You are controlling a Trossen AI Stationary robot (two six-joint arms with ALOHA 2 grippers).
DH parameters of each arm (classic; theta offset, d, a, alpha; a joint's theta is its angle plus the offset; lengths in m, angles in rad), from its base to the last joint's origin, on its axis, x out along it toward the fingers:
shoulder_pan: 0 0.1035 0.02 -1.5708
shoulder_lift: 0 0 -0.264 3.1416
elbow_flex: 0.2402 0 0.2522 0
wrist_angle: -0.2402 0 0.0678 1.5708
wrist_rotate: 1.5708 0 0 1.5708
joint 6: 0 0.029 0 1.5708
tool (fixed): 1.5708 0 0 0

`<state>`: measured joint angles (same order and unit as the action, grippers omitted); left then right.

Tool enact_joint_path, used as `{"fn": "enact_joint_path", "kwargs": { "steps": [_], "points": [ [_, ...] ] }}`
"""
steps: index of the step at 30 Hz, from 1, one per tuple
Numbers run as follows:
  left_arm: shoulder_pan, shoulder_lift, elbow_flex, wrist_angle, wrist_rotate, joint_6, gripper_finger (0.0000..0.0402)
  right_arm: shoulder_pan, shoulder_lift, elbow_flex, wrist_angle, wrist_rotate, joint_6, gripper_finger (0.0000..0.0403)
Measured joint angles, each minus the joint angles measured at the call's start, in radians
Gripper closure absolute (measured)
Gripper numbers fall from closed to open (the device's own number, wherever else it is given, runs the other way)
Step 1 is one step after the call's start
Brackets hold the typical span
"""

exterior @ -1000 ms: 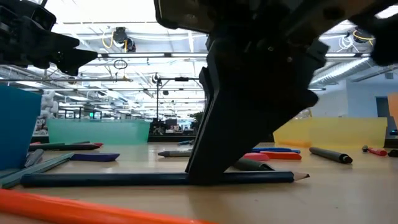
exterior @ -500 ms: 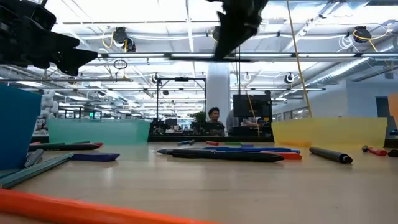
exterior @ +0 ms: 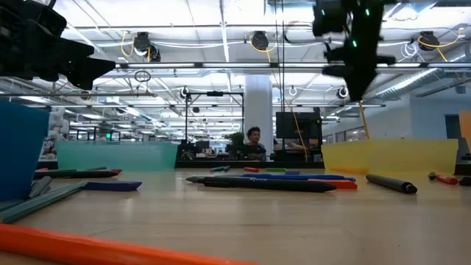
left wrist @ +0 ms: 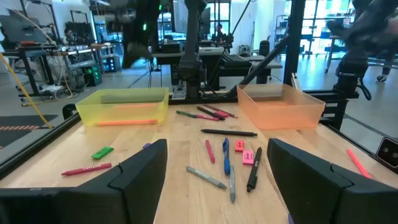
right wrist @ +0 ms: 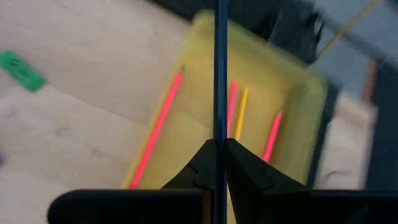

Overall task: Sort crayons/erasers/pens/pencils in bins
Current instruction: Put the dark blue pencil into the yellow bin, then put the orange pencil into the yellow bin

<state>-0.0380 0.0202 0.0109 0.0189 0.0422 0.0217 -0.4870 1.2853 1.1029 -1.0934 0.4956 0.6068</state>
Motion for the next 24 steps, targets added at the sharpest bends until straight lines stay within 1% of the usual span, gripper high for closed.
{"fn": "enact_joint_path", "kwargs": {
  "steps": [5,8,11,16,18,21,24],
  "points": [
    [0.0,0.0,0.0,0.0,0.0,0.0,0.0123,-0.132,-0.027,-0.239,0.228,-0.078,-0.055,0.0386],
    [0.0,0.0,0.0,0.0,0.0,0.0,0.0123,-0.168,-0.018,-0.343,0.337,-0.082,-0.067,0.0379],
    [0.0,0.0,0.0,0.0,0.0,0.0,0.0123,-0.182,-0.016,-0.413,0.423,-0.082,-0.073,0.0359],
    [0.0,0.0,0.0,0.0,0.0,0.0,0.0123,-0.179,-0.018,-0.439,0.477,-0.084,-0.119,0.0312],
    [0.0,0.0,0.0,0.0,0.0,0.0,0.0123,-0.168,-0.025,-0.431,0.476,-0.112,-0.146,0.0294],
    [0.0,0.0,0.0,0.0,0.0,0.0,0.0123,-0.12,-0.059,-0.404,0.478,-0.16,-0.181,0.0278],
    [0.0,0.0,0.0,0.0,0.0,0.0,0.0123,-0.036,-0.106,-0.378,0.476,-0.148,-0.176,0.0275]
  ]
}}
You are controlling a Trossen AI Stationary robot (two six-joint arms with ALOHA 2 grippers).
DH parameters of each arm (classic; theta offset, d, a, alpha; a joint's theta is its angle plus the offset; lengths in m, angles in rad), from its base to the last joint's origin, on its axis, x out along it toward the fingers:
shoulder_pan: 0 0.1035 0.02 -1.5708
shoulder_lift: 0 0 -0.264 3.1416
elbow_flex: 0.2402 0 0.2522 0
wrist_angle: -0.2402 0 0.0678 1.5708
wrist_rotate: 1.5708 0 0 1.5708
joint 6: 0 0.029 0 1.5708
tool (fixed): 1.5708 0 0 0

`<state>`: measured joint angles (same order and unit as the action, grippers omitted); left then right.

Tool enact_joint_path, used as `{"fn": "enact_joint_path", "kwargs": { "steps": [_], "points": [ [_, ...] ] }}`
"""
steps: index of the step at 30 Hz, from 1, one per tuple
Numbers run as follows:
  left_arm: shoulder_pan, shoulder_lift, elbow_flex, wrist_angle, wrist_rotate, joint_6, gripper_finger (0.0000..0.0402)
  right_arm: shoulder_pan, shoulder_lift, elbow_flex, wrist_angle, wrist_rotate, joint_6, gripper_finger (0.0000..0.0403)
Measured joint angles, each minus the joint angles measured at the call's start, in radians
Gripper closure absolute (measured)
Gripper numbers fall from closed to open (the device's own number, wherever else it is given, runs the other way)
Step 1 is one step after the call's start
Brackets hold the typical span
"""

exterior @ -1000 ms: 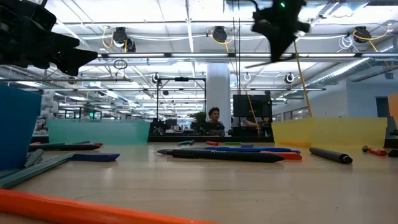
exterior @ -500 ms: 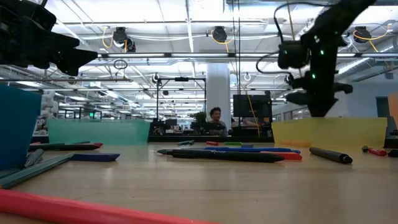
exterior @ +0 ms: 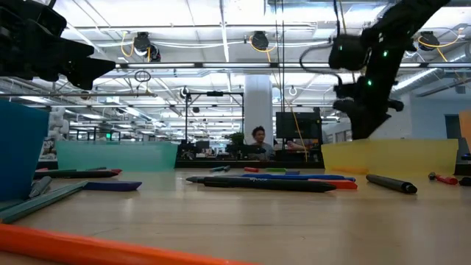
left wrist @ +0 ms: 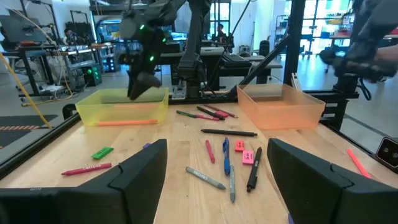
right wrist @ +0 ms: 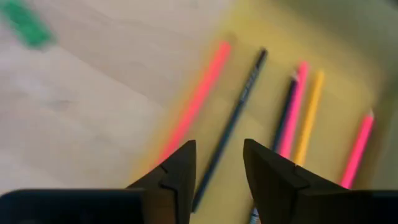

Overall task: Sort crayons/erasers/pens/pencils in bins
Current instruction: Put the orange pencil into the yellow bin

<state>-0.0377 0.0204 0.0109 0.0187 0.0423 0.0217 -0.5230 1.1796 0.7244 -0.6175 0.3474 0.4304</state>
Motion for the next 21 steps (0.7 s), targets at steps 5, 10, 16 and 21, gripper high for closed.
{"fn": "enact_joint_path", "kwargs": {
  "steps": [5,10,16,21],
  "points": [
    [0.0,0.0,0.0,0.0,0.0,0.0,0.0123,0.162,-0.065,0.06,-0.019,0.058,0.08,0.0283],
    [0.0,0.0,0.0,0.0,0.0,0.0,0.0123,0.276,-0.072,0.144,-0.055,0.072,0.18,0.0289],
    [0.0,0.0,0.0,0.0,0.0,0.0,0.0123,0.314,-0.069,0.174,-0.061,0.042,0.237,0.0289],
    [0.0,0.0,0.0,0.0,0.0,0.0,0.0123,0.312,-0.069,0.19,-0.06,0.037,0.207,0.0289]
  ]
}}
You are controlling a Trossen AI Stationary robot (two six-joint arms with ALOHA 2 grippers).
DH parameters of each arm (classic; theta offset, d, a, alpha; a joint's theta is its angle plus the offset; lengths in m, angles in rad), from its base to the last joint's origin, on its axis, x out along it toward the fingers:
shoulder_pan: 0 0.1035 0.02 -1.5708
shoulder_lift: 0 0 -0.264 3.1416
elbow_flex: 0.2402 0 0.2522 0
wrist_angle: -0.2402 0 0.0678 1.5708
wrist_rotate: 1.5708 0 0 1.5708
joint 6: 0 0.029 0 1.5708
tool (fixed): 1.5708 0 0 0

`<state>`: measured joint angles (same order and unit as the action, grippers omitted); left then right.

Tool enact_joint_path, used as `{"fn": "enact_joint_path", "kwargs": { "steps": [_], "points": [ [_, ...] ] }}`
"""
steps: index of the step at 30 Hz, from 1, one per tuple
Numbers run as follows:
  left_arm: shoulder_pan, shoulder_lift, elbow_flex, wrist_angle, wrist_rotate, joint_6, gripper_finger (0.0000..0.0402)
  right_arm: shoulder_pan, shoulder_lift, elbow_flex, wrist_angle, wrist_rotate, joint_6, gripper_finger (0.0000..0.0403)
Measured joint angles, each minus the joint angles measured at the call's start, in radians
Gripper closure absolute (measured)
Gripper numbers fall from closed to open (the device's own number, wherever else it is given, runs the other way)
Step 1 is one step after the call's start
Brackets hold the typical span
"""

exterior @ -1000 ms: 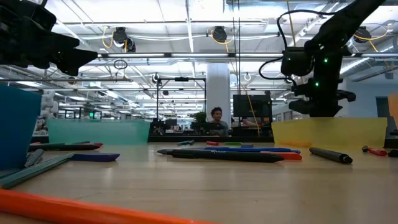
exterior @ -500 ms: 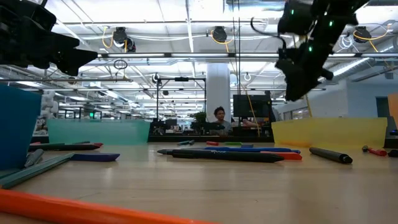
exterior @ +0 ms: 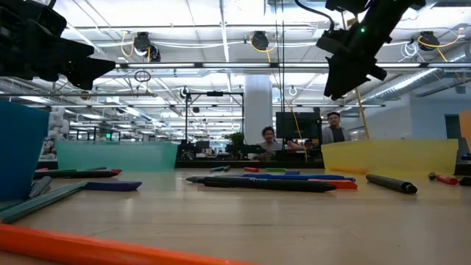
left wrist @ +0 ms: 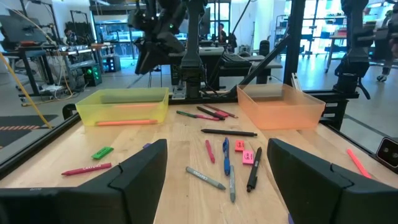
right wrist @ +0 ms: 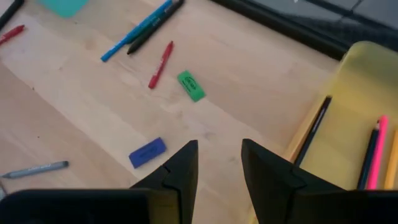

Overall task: Sort crayons/erasers/pens/pencils in bins
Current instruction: Put the orange pencil into the yellow bin

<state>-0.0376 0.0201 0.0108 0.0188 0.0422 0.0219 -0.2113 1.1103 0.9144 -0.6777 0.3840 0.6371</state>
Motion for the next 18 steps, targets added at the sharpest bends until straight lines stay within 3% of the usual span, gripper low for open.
{"fn": "enact_joint_path", "kwargs": {
  "steps": [11,18],
  "points": [
    [0.0,0.0,0.0,0.0,0.0,0.0,0.0123,-0.043,0.022,0.124,0.008,-0.019,-0.254,0.0289],
    [0.0,0.0,0.0,0.0,0.0,0.0,0.0123,-0.043,0.189,0.277,0.017,-0.02,-0.366,0.0289]
  ]
}}
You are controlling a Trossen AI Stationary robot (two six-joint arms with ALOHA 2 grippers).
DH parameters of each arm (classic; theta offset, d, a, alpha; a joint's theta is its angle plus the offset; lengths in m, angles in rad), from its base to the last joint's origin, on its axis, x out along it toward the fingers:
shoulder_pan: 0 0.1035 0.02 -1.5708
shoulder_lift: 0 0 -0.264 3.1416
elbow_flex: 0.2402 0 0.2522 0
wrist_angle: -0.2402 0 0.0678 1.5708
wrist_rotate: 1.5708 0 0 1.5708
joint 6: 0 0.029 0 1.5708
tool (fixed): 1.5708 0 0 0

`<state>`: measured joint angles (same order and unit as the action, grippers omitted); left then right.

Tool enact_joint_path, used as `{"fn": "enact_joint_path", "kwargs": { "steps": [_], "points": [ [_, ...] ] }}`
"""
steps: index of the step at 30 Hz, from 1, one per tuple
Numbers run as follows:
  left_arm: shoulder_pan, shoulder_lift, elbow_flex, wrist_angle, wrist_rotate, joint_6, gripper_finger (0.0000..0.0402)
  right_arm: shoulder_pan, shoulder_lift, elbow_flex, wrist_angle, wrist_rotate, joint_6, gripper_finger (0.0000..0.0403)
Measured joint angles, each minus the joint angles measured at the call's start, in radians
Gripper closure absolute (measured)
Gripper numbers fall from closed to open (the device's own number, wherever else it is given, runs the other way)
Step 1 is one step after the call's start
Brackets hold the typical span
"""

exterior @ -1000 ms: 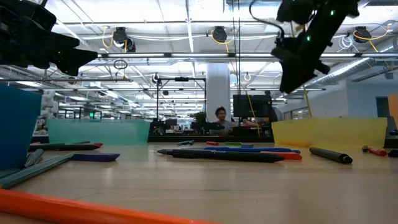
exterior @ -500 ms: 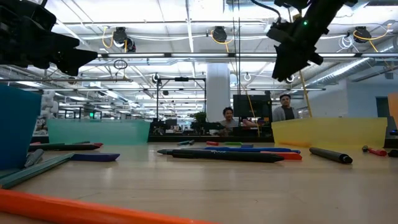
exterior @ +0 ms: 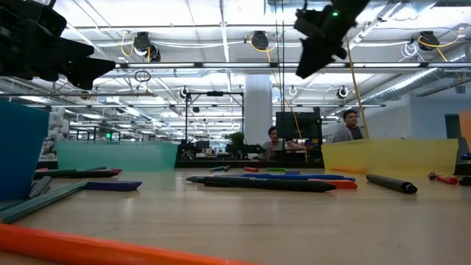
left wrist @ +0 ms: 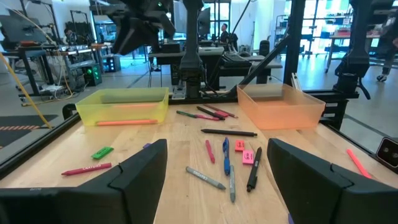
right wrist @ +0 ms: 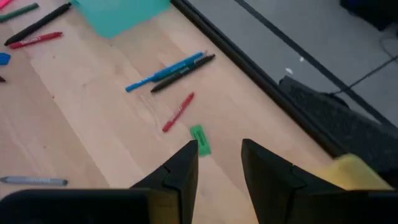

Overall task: Sort crayons/erasers/pens/pencils in bins
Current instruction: Put the orange pencil into the yellow bin

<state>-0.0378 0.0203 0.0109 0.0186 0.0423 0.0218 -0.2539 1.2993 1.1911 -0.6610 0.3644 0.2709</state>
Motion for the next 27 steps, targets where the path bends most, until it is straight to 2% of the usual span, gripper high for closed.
{"fn": "enact_joint_path", "kwargs": {
  "steps": [11,19,27],
  "points": [
    [0.0,0.0,0.0,0.0,0.0,0.0,0.0123,0.058,0.277,0.278,0.056,-0.057,-0.114,0.0289],
    [0.0,0.0,0.0,0.0,0.0,0.0,0.0123,0.188,0.437,0.316,0.226,-0.109,-0.133,0.0289],
    [0.0,0.0,0.0,0.0,0.0,0.0,0.0123,0.353,0.548,0.362,0.22,-0.109,-0.065,0.0258]
  ]
}}
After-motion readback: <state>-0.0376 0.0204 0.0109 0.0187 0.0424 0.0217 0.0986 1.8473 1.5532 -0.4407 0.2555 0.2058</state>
